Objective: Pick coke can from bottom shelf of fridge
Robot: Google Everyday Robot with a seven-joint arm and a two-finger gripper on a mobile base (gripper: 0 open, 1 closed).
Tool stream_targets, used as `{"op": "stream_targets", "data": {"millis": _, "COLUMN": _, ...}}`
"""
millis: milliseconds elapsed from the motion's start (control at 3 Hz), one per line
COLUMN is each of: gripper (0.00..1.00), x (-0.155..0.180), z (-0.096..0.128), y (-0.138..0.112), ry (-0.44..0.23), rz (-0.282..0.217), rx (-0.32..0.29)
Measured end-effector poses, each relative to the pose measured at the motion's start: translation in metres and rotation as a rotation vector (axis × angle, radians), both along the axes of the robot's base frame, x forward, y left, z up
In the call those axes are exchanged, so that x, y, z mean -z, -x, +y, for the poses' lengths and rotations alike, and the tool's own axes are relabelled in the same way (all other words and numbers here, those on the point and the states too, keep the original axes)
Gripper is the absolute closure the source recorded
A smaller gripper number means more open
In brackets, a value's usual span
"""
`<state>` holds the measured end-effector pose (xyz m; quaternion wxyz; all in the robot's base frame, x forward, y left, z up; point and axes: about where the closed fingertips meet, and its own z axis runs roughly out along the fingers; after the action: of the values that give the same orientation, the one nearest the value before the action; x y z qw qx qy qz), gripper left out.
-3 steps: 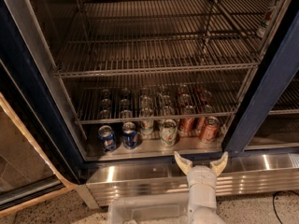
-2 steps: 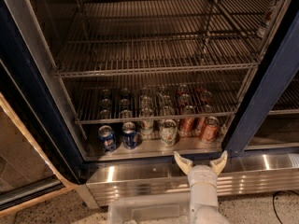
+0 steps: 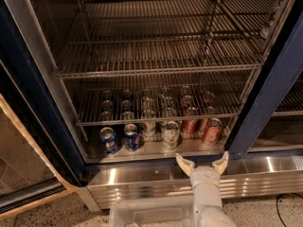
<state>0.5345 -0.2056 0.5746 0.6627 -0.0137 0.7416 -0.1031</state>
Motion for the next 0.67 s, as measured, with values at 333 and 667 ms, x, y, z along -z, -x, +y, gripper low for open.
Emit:
{"op": "stream_targets", "data": {"millis": 333, "gripper": 0.15, "x": -0.0004, "z": 0.0010, "y": 0.0000, "ry": 0.007, "rz": -0.006, "rx": 0.009}}
{"op": "stream_targets", "data": {"millis": 667, "gripper": 0.33, "x": -0.0020, "z": -0.0023, "y": 0.0000, "ry": -0.001, "rz": -0.026, "rx": 0.045}}
